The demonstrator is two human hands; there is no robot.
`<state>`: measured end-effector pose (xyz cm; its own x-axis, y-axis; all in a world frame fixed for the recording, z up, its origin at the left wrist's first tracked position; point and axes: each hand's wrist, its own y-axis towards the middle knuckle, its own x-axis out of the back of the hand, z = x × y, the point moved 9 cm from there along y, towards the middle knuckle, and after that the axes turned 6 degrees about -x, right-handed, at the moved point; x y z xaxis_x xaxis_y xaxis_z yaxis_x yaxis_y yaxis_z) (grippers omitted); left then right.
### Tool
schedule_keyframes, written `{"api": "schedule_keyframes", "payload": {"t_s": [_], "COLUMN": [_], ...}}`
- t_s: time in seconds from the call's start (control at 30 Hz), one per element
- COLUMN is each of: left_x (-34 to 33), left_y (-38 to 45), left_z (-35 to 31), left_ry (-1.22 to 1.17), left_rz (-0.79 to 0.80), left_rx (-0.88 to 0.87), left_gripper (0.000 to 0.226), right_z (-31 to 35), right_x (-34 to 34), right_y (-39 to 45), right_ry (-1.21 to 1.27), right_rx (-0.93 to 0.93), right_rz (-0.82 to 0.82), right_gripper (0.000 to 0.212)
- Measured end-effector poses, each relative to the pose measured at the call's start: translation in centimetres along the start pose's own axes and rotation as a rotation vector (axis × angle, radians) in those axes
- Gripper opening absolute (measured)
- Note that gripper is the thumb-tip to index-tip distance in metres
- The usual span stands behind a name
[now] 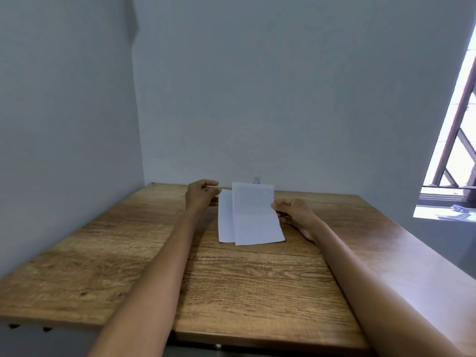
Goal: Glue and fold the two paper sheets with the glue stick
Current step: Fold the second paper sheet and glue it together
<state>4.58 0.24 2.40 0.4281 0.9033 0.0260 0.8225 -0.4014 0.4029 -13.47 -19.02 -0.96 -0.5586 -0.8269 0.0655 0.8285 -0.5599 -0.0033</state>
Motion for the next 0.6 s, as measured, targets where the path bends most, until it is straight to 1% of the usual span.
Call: {"api": "schedule_keyframes", "payload": {"t_s": [0.1,0.23,0.27,0.33,0.4,0.47,0.6], "left_x": [0.2,0.4,0.5,0.7,0.8,0.9,0.9], "left_y": [0.2,0.3,0.4,0.6,0.6,0.7,0.9], "left_z": [-1.0,-1.5,-1.5,-1.3,-1.2,-1.0,0.1], "left_ry": [-0.015,-0.008,-0.012,-0.023,-0.034,-0.041,-0.06], "left_rz": [-0.054,-0.116,-0.128,-0.145,-0.152,-0.157,-0.14], "left_rx": [-0.079,-0.138,-0.144,-0.147,-0.141,-0.126,-0.029], "left_gripper": [0.021,0.02,0.02,0.021,0.021,0.02,0.02], "right_z": [-0.1,1.3,1.8,2.3,2.3,2.2,2.0], "right_x": [-0.1,0.5,0.5,-0.2,-1.3,-2.4,-3.2], "right_y": [0.3,0.3,0.3,0.5,1.0,1.6,2.5], "right_ry": [0.051,0.299,0.323,0.256,0.128,0.05,-0.027], "right_rx": [0.004,0.113,0.137,0.15,0.128,0.112,0.107], "right_rz": [0.006,-0.028,-0.031,-0.029,-0.037,-0.052,-0.093], "right_gripper": [0.018,0.013,0.013,0.014,0.015,0.017,0.017]}}
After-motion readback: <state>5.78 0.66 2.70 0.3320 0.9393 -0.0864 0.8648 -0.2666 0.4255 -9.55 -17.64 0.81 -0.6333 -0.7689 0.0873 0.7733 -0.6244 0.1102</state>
